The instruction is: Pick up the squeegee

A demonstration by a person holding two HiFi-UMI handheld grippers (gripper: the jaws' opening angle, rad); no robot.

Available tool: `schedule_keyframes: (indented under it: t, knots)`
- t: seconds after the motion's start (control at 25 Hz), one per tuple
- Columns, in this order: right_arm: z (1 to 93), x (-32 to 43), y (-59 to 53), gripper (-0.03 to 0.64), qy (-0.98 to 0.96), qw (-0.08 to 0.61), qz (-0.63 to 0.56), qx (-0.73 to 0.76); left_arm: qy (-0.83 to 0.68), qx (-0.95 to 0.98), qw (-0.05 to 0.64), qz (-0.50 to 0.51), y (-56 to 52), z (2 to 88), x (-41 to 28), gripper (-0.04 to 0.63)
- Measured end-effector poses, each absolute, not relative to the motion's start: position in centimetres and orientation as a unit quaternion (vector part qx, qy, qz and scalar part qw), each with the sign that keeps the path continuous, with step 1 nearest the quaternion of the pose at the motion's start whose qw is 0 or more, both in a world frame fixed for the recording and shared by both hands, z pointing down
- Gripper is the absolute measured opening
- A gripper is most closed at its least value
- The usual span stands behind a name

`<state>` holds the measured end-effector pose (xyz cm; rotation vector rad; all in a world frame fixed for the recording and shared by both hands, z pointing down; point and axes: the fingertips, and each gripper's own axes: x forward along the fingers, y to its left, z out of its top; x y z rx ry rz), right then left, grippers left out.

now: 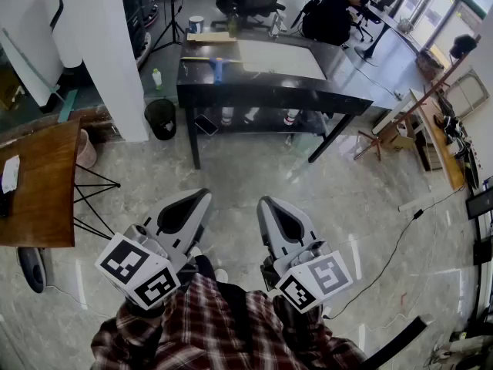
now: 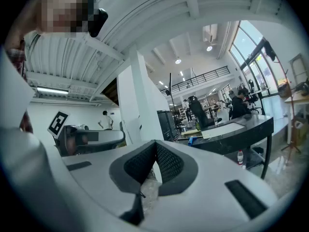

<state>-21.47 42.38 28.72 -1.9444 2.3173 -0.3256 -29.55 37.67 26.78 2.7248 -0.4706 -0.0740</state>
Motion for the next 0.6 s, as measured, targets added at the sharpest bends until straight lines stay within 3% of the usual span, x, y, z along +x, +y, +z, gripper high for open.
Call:
schedule_keyframes:
  t: [0.6]
  knots:
    - [29.8, -17.1, 27.7, 0.011, 0.762, 0.034, -0.109, -0.637, -0.171, 0.967, 0.189, -0.029, 22.9, 27.9, -25.2, 0.009]
